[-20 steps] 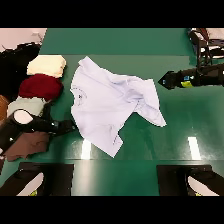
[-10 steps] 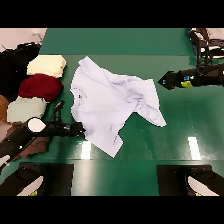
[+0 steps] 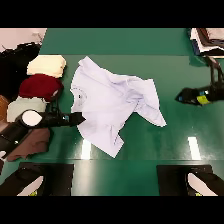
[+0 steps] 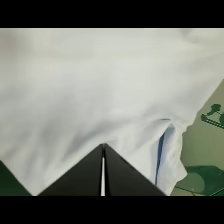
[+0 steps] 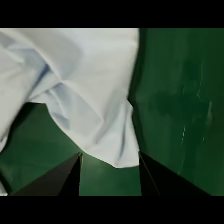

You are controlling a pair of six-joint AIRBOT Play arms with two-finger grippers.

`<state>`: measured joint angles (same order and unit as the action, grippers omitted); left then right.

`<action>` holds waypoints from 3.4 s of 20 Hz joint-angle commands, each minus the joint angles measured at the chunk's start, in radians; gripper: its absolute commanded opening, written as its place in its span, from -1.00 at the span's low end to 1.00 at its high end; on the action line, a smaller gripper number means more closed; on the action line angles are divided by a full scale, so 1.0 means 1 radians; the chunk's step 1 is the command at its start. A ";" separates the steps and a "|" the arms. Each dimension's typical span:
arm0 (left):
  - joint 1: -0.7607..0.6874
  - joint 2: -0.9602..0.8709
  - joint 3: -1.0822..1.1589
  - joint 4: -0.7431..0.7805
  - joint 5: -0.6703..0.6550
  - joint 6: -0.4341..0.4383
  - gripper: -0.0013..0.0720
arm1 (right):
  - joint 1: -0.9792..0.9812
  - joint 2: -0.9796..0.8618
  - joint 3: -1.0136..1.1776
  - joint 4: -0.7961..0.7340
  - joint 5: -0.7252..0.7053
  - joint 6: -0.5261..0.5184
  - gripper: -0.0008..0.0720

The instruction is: Fold the shirts.

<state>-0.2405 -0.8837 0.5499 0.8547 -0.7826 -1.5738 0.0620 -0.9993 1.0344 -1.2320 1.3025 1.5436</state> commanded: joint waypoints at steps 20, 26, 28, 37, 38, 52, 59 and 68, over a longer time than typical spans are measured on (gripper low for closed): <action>-0.040 -0.069 -0.164 -0.071 0.053 0.036 0.03 | -0.112 0.108 -0.311 0.114 -0.086 -0.086 0.15; -0.035 -0.069 -0.002 -0.047 0.019 0.038 -0.91 | -0.110 0.014 -0.312 0.080 -0.038 -0.089 0.41; -0.035 -0.069 0.048 -0.018 -0.014 0.038 -0.91 | -0.087 -0.070 -0.312 0.106 -0.071 -0.111 0.40; -0.035 -0.069 0.071 0.030 -0.055 0.037 -0.91 | 0.065 -0.274 -0.310 0.103 -0.256 -0.117 -0.88; -0.035 -0.066 0.093 0.037 -0.070 0.037 -0.91 | 0.064 -0.253 -0.303 0.100 -0.255 -0.117 -0.94; -0.035 0.100 1.407 0.462 -0.260 -0.025 -0.91 | -0.065 0.237 0.652 -0.079 -0.209 -0.116 -0.94; -0.035 0.089 1.552 0.475 -0.228 -0.027 -0.91 | -0.219 0.225 0.890 -0.077 -0.091 -0.116 -0.94; -0.035 -0.124 1.099 0.713 -0.303 -0.103 -0.91 | -0.058 -0.180 0.849 -0.051 0.088 -0.082 -0.94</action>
<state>-0.2764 -0.9218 1.8091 1.5082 -1.0863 -1.6562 -0.0612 -1.0576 1.9511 -1.2873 1.3266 1.4521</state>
